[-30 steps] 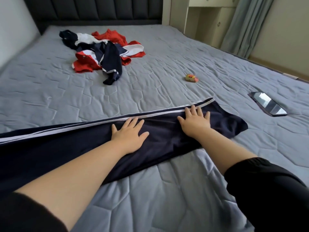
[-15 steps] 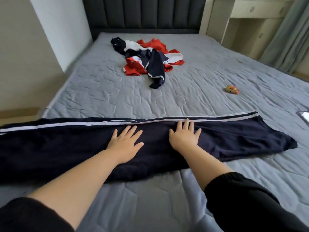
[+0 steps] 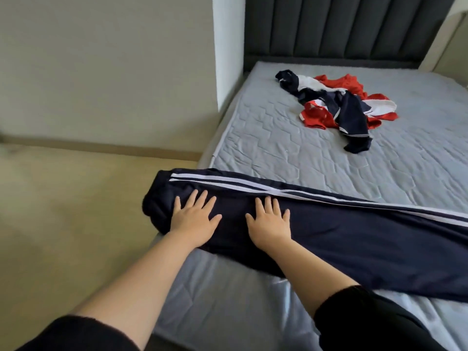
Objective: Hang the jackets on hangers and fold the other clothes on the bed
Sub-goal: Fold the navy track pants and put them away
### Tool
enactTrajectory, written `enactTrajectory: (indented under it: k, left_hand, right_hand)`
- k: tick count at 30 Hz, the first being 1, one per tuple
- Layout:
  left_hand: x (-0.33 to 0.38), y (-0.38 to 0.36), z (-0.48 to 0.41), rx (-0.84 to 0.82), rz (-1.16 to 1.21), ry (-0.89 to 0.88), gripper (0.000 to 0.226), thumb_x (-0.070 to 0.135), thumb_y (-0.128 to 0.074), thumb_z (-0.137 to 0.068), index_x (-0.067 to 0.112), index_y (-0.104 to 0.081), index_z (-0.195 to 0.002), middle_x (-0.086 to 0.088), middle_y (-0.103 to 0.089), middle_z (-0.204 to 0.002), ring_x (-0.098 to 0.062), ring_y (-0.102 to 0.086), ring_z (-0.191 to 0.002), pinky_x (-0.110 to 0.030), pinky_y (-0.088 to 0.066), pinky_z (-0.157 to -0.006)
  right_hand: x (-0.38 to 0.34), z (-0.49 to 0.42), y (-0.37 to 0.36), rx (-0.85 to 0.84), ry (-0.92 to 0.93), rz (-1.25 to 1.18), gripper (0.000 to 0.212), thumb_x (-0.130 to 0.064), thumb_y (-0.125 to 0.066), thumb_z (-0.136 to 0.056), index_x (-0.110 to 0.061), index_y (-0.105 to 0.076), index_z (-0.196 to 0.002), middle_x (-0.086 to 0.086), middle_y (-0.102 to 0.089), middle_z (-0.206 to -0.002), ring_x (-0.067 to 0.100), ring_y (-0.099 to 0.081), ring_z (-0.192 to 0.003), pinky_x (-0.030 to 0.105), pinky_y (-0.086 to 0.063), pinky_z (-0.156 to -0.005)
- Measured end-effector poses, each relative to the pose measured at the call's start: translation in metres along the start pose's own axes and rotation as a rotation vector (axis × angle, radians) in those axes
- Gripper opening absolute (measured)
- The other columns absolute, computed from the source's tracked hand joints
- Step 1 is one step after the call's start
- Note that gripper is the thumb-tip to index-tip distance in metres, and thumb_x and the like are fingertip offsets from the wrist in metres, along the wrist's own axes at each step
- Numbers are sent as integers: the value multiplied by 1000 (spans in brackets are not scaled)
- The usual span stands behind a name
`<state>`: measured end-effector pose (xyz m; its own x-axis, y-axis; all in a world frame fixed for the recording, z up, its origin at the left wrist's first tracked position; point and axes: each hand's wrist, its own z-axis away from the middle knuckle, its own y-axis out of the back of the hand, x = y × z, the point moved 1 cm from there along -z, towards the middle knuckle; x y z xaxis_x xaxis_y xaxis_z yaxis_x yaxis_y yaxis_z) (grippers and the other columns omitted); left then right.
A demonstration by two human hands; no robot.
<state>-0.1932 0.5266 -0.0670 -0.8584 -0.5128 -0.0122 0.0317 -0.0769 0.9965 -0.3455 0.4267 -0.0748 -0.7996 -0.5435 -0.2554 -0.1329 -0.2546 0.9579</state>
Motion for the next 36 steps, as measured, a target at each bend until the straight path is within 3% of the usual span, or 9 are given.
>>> enactTrajectory:
  k: [6, 10, 13, 19, 24, 29, 31, 33, 36]
  left_hand:
    - [-57, -3, -2, 216, 260, 372, 65, 50, -31, -98, 30, -2, -153, 0, 4, -161, -22, 6, -148, -54, -8, -114]
    - [-97, -19, -8, 75, 1112, 879, 102, 63, -60, -79, 20, -6, -153, -11, -22, -156, -35, -29, -139, -50, -29, -110]
    - [-100, -25, -8, -241, 1626, 835, 102, 72, -69, -58, 18, -42, -141, -5, -51, -139, -28, -53, -121, -45, -41, -105]
    - [-95, -2, -23, 56, 1948, 746, 75, 39, -82, -60, 15, -56, -126, -6, -63, -123, -26, -61, -108, -43, -48, -98]
    - [-57, 64, -17, 586, 1493, 585, 68, 9, -69, -72, 14, -42, -134, -6, -61, -123, -27, -61, -108, -33, -49, -89]
    - [36, 107, 3, 560, 955, 118, 89, 16, -65, -80, 32, -14, -151, 2, -42, -146, -24, -49, -125, -31, -41, -93]
    - [73, 107, 11, 406, 701, -203, 90, 23, -69, -79, 31, -15, -151, 0, -42, -145, -25, -47, -126, -34, -41, -97]
    - [101, 99, 17, 21, 583, -485, 87, 29, -73, -78, 26, -23, -150, -3, -50, -138, -22, -51, -123, -30, -41, -100]
    - [120, 76, 21, -228, 527, -602, 47, 26, -68, -85, 19, -58, -130, -2, -66, -120, -16, -60, -110, -23, -42, -94]
  right_hand:
    - [-27, -25, -4, 23, -15, 44, 62, -45, -20, -101, -21, -1, -154, 0, 7, -161, 19, 9, -148, 51, 5, -116]
    - [-41, -31, -7, 64, -165, 16, 63, -42, -20, -100, -17, 0, -154, 6, 10, -161, 21, 11, -148, 53, 5, -116]
    - [-65, -24, -14, 74, -26, 5, 60, -41, -21, -101, -19, -3, -154, 5, 8, -161, 22, 10, -148, 51, 5, -116]
    - [-72, -20, -20, -33, 133, 22, 56, -41, -23, -101, -26, -9, -154, 1, 1, -162, 19, 5, -148, 50, 1, -117]
    - [-46, -12, 9, -107, 103, -466, 51, -32, -37, -103, -13, -29, -149, 5, -17, -159, 19, -16, -146, 31, -12, -116]
    - [32, 5, 40, -167, -219, -1349, 42, -31, -33, -103, -12, -42, -140, 5, -48, -137, 22, -44, -131, 34, -37, -97]
    - [71, 8, 54, -122, -363, -1552, 45, -34, -28, -104, -10, -41, -140, 11, -51, -134, 27, -52, -120, 37, -41, -86]
    - [105, 14, 62, -86, -479, -1689, 50, -39, -26, -103, -6, -41, -138, 15, -58, -116, 28, -57, -98, 37, -42, -73]
    - [128, 20, 61, -155, -565, -1753, 53, -50, -30, -99, -6, -46, -125, 15, -59, -98, 25, -56, -81, 37, -40, -66]
